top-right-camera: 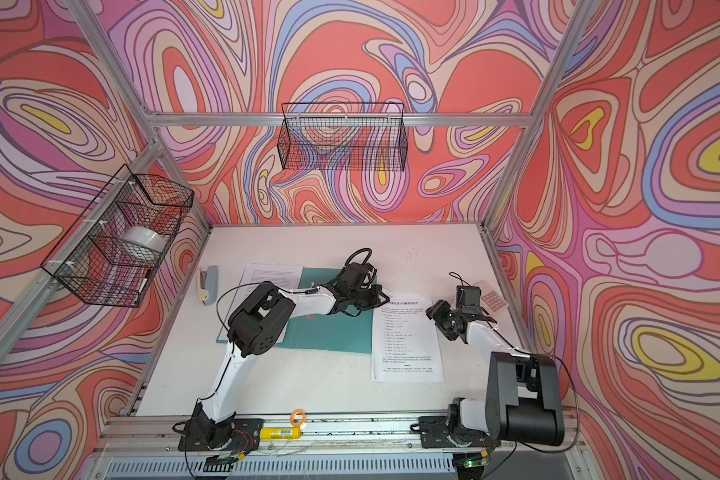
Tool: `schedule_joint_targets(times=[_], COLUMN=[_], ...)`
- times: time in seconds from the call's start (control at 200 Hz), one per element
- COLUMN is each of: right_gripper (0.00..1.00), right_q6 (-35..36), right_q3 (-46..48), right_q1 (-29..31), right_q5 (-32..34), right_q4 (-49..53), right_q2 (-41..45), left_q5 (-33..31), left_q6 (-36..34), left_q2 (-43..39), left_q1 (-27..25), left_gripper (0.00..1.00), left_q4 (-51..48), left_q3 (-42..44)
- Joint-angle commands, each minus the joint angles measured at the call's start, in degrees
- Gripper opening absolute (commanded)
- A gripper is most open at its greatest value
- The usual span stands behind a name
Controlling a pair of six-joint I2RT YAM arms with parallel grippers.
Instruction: Put the files into the folder
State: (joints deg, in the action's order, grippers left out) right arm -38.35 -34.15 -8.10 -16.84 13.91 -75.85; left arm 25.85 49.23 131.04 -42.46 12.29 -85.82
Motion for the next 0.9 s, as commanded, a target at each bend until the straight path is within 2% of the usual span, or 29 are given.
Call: schedule_joint_targets(times=[0.0,0.19,0.406,0.596,0.897], right_gripper=[0.70,0.79,0.83,0.94,0.94], right_q6=[3.2,6.1,2.8,0.5,-2.8], right_q3=[-3.6,-7.7,-3.5,2.2,6.7], right_q1=[-1.9,-3.6,-3.6,-3.6,-3.4], right_q5=[2.7,-1.0,-17.3,-22.9,-31.4], right_q4=[4.2,3.8,-11.6,-24.3,-36.0], right_q2=[2.8,3.9,1.8,5.2,10.4], left_q5=[1.5,3.1,1.9,8.9,14.7], left_q6=[-1.1,-3.9,-12.3,-11.8,-12.3], left_q2=[-6.6,-14.4,-20.8,-23.6,-26.9], left_q1=[-0.8,-1.3,0.3,3.8,4.4], left_gripper=[0.00,0.00,0.00,0.00,0.00], left_q4=[0.4,-7.6,-23.7,-24.9,-30.9], left_q3=[-0.8,-2.8,-7.8,-9.1,-15.4])
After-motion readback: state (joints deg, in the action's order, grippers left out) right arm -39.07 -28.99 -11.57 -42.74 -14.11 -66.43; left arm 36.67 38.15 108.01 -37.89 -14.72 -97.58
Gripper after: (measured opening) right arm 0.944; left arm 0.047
